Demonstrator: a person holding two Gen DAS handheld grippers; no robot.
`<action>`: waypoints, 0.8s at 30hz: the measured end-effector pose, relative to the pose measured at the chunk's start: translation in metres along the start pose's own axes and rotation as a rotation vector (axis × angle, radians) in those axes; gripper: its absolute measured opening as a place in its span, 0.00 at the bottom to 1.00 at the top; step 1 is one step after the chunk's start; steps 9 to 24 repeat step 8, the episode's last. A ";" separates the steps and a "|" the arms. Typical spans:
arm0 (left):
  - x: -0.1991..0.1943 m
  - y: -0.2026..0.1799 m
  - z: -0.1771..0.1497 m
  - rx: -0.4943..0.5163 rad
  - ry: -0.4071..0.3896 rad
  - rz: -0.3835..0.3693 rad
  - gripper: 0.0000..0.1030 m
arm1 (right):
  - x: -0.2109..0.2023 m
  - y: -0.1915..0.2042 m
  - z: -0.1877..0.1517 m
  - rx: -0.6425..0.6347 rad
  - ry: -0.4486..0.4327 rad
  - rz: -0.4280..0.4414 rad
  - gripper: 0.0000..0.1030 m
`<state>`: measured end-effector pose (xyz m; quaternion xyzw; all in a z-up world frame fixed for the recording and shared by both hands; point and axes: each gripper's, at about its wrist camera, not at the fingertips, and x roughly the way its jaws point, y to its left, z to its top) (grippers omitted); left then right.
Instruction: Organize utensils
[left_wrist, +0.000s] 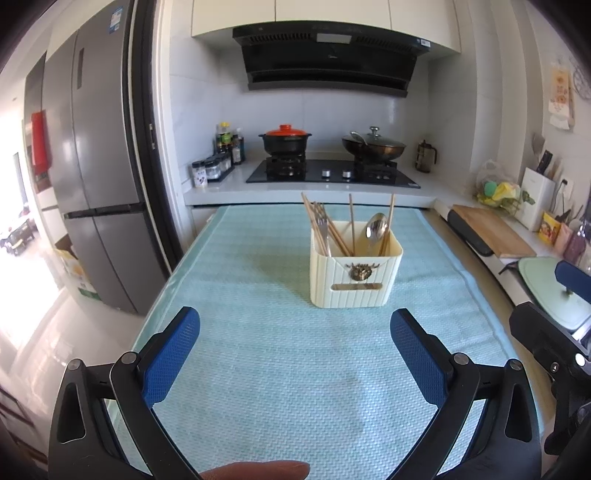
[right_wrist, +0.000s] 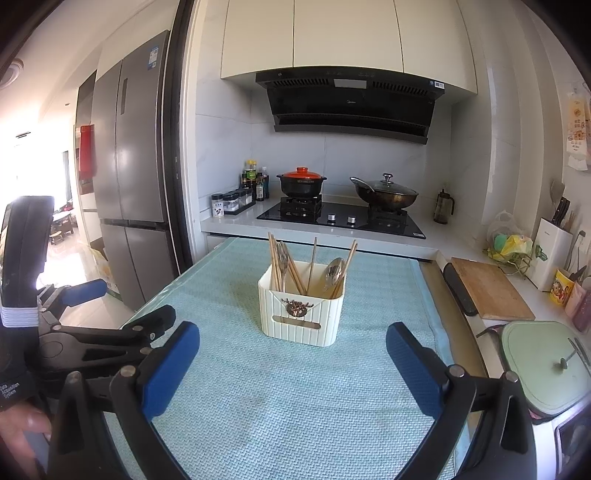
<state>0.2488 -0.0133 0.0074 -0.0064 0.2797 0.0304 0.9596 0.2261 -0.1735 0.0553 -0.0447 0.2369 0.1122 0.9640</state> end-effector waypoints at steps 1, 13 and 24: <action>0.000 0.000 0.000 0.002 0.000 -0.001 1.00 | 0.000 -0.001 0.000 0.002 0.002 -0.001 1.00; -0.002 0.002 0.000 -0.016 -0.015 0.018 1.00 | 0.001 -0.003 -0.002 0.002 0.006 -0.008 1.00; -0.002 0.002 0.000 -0.016 -0.015 0.018 1.00 | 0.001 -0.003 -0.002 0.002 0.006 -0.008 1.00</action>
